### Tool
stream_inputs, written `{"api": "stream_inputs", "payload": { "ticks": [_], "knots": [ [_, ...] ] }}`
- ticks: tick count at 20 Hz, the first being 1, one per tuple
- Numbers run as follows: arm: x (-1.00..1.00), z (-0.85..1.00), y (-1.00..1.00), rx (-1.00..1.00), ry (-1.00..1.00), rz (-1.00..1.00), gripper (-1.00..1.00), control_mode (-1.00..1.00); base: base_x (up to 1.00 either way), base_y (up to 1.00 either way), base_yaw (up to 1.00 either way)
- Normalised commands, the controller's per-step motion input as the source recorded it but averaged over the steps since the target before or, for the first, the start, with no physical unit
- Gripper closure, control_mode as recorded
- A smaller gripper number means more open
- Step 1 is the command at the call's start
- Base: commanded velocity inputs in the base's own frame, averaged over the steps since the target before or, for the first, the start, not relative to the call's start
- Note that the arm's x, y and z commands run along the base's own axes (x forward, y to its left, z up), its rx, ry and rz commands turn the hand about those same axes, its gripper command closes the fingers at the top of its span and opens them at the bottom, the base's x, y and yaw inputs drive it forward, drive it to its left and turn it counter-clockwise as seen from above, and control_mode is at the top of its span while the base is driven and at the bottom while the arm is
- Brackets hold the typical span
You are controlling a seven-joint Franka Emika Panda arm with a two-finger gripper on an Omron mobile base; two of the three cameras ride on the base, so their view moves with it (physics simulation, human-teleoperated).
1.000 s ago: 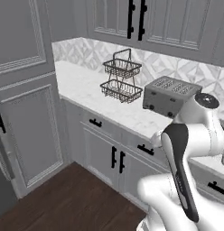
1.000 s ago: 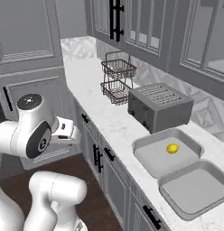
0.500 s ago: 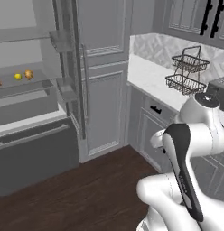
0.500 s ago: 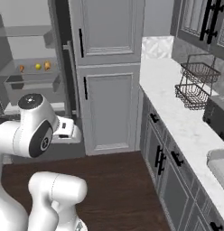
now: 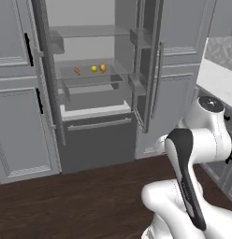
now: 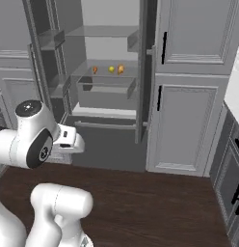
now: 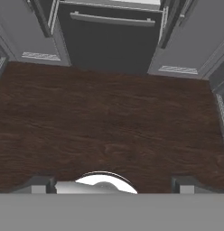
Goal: Place one lemon and one chicken drumstick in each tupperware on the nearby counter, to pack two identical lunches.
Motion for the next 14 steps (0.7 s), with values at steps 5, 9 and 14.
{"api": "stream_inputs", "payload": {
  "ticks": [5, 9, 14],
  "knots": [
    [0.0, 0.0, 0.0, 0.0, 0.0, 0.0, -1.0, 1.0, 0.84, 0.25, 0.04],
    [0.0, 0.0, 0.0, 0.0, 0.0, 0.0, -1.0, 1.0, 0.79, 0.21, 0.0],
    [0.0, 0.0, 0.0, 0.0, 0.0, 0.0, -1.0, 1.0, 0.49, 0.48, 0.0]
  ]
}}
